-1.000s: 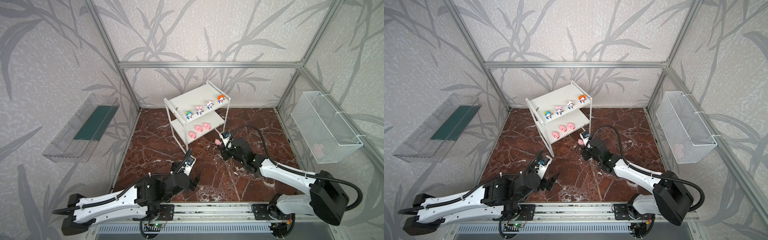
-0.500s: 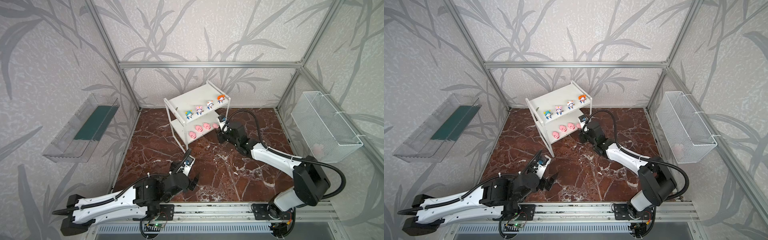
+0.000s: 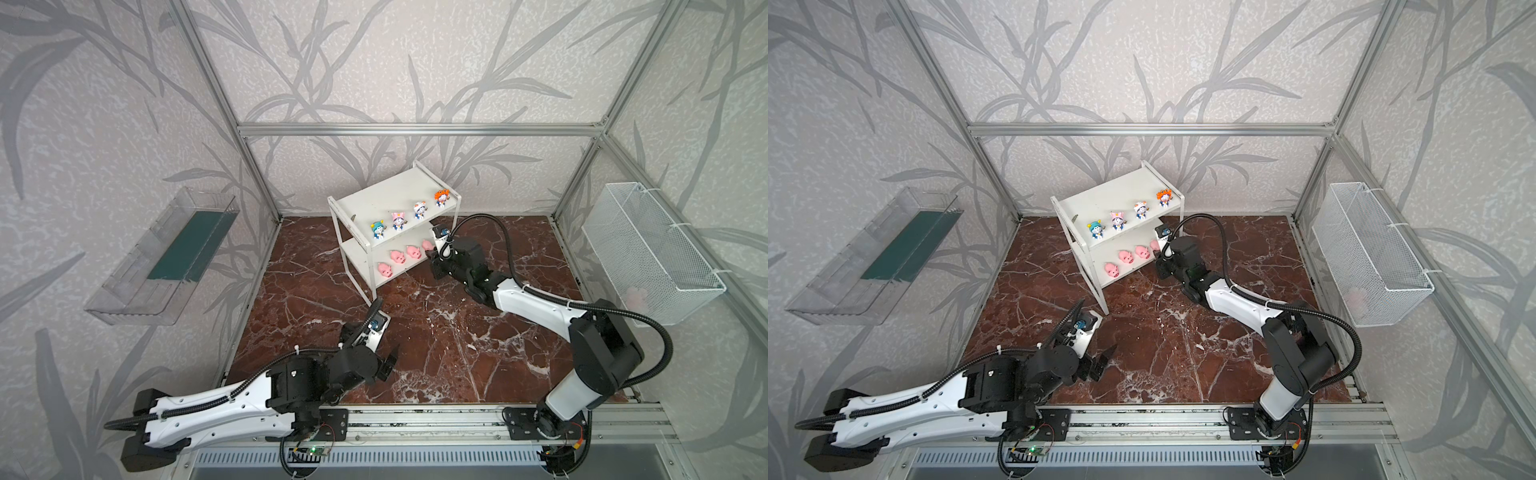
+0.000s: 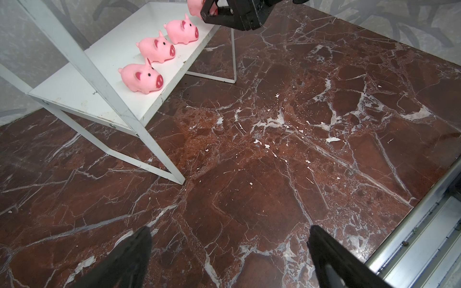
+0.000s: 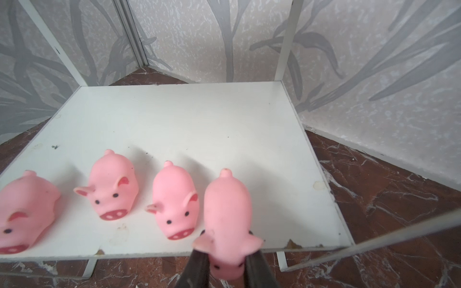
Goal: Place and organize the plastic toys onto the shelf
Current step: 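Carry the pink pig with the right gripper to the shelf's lower tier, then lower the pig beside the other pigs and open the right gripper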
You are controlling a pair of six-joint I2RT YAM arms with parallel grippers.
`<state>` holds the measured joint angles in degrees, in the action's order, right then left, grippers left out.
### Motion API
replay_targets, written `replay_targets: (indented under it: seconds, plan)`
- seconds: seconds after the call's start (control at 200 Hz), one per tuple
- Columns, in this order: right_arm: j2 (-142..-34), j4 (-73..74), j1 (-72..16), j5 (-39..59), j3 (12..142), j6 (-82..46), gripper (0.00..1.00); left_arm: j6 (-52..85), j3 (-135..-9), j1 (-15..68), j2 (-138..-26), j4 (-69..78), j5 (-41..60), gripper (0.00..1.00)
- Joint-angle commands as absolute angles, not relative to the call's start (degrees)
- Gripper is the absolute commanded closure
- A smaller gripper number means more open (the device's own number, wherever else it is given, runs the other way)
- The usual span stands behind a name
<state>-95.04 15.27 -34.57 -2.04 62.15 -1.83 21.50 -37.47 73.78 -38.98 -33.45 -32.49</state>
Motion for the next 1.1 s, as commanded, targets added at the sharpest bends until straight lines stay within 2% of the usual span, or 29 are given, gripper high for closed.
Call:
replay_targets:
  seconds: [0.0, 0.31, 0.68, 1.095]
  plan:
    - [-96.5, 17.2, -34.1, -2.5, 64.3, -1.7, 0.76, 20.9, -37.8, 73.5, -38.5, -34.3, -33.7, 0.01]
    - [-98.9, 17.6, -33.9, -2.8, 65.5, -2.0, 0.73, 20.4, -38.0, 73.5, -38.4, -34.3, -33.9, 0.01]
    - [-98.2, 16.9, -34.0, -4.1, 64.3, -1.6, 0.58, 20.2, -38.1, 73.3, -38.4, -34.0, -33.9, 0.01]
    - [-86.5, 15.6, -32.9, -4.3, 57.4, -2.6, 0.56, 20.1, -38.0, 72.9, -38.9, -33.6, -33.1, 0.01]
